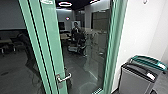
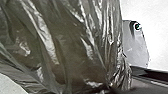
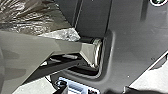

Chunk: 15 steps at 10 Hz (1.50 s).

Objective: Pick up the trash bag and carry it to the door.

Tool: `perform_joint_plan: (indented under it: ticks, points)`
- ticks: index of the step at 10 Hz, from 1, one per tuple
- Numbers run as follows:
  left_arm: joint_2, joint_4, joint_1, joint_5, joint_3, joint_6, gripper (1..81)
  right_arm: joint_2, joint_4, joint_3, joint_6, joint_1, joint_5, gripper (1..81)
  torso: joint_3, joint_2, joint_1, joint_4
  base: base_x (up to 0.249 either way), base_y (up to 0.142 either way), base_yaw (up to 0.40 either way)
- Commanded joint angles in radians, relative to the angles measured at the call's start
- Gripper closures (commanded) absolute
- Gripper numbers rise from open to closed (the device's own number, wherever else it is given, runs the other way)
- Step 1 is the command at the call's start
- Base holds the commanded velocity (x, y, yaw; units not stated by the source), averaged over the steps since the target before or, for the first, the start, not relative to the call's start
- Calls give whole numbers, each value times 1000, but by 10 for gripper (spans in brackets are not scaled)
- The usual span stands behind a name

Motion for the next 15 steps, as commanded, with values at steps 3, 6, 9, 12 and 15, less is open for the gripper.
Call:
perform_joint_plan:
  ticks: [3,6,9,12,15]
  points:
    - [3,9,-60,58,5,8,811,2,-1,2,-2,45,-58,10,0,0,0,0,101,0,0]
    - [5,9,-60,58,5,8,811,2,-3,2,-1,44,-60,10,0,0,0,0,101,0,0]
    - [3,9,-60,58,5,7,811,5,-6,2,-1,42,-60,10,0,0,1,0,30,0,0]
    - [-7,6,-45,9,5,7,811,8,-12,6,-7,35,-48,10,0,0,0,0,0,0,0]
    - [-23,9,-20,-70,5,7,811,8,-12,8,-24,10,28,10,0,0,0,0,0,0,0]
